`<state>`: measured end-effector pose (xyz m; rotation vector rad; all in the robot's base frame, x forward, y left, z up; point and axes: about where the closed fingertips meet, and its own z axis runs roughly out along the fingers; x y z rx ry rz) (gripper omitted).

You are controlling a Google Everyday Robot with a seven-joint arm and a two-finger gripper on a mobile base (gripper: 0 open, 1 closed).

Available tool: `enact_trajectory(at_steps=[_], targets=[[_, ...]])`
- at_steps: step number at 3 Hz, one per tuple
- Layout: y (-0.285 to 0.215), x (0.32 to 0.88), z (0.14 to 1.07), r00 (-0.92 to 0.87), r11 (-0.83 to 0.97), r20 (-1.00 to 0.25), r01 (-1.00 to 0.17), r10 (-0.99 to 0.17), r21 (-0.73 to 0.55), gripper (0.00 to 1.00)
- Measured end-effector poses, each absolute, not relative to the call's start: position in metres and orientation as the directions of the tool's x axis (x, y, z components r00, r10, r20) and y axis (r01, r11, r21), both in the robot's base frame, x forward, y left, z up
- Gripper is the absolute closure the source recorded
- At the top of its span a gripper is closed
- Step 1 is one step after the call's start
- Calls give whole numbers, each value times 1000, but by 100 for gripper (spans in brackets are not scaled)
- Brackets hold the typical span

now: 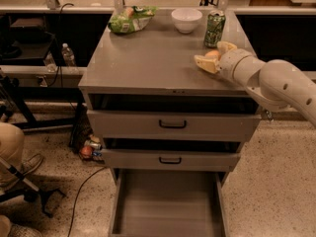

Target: Pick orange from bottom drawer and place on counter

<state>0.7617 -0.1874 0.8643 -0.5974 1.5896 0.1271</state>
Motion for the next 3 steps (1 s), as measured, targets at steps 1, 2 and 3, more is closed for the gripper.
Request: enact_trajectory(at_steps=[1,2,3], targets=[[-189,760,866,14,855,-956,-444,-292,-268,0],[-192,757,872,26,857,-956,-438,-291,-272,0],[-212,740,885,38,879,-955,-381,-295,-287,0]])
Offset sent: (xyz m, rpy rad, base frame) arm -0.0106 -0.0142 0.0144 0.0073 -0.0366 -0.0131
